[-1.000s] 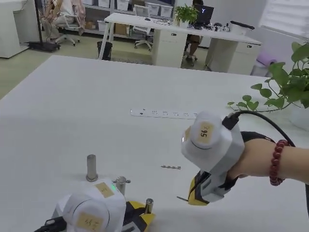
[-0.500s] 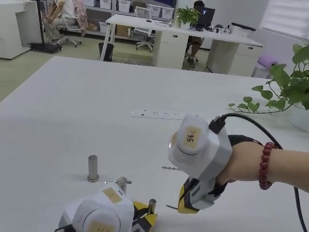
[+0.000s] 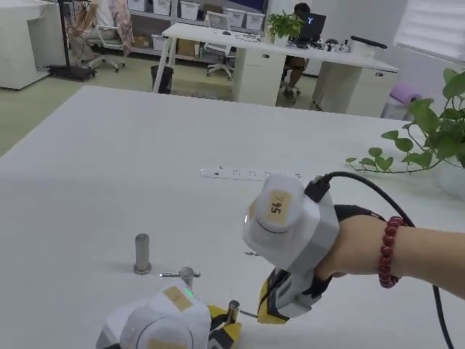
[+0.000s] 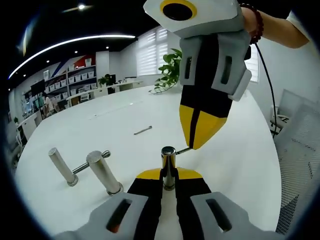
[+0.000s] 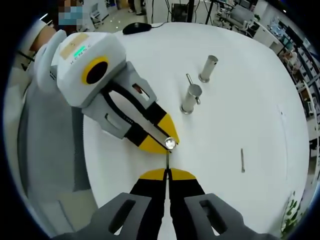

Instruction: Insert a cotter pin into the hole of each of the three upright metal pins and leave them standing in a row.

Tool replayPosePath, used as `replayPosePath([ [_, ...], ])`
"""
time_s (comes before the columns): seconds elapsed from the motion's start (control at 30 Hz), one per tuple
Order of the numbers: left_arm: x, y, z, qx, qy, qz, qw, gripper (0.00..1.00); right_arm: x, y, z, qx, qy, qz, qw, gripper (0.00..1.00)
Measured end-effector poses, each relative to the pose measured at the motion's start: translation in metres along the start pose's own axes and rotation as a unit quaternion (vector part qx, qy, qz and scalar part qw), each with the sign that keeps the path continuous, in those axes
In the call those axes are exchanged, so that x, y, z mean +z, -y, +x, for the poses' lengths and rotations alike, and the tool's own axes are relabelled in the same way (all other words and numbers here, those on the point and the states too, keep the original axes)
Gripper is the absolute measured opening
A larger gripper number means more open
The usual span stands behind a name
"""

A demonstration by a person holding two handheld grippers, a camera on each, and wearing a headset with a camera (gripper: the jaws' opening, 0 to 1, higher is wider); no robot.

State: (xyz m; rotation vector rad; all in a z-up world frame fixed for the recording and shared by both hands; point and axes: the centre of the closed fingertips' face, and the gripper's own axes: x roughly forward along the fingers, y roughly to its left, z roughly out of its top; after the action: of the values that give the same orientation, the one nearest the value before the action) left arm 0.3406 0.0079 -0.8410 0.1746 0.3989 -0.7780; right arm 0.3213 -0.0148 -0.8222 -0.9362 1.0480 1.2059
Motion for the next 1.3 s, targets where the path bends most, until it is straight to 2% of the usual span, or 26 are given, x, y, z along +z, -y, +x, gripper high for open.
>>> replayPosePath([
  [0.53,0.0004,-0.0002,0.0,0.001,0.003,-0.001,1.0,0.07,0.003,0.0022,-0.0021,-0.001,-0.002,0.002,1.0,0.02],
  [0.73,0.0003,-0.0008,0.0002,0.003,0.004,-0.003,1.0,0.07,0.0052,0.0029,-0.0039,-0.001,-0.003,0.014,0.9999,0.02],
  [0.77,0.0004,-0.0004,0.0003,0.003,0.005,-0.003,1.0,0.07,0.0055,0.0024,-0.0046,0.0,-0.002,0.025,0.9997,0.02],
  [1.0,0.0008,-0.0008,0.0009,0.004,0.005,-0.002,1.0,0.07,0.0042,0.0031,-0.0049,-0.004,-0.005,0.03,0.9995,0.02],
  [1.3,0.0006,-0.0016,0.001,0.006,0.006,-0.004,1.0,0.07,0.0051,0.004,-0.0073,-0.008,0.002,0.053,0.9985,0.02],
])
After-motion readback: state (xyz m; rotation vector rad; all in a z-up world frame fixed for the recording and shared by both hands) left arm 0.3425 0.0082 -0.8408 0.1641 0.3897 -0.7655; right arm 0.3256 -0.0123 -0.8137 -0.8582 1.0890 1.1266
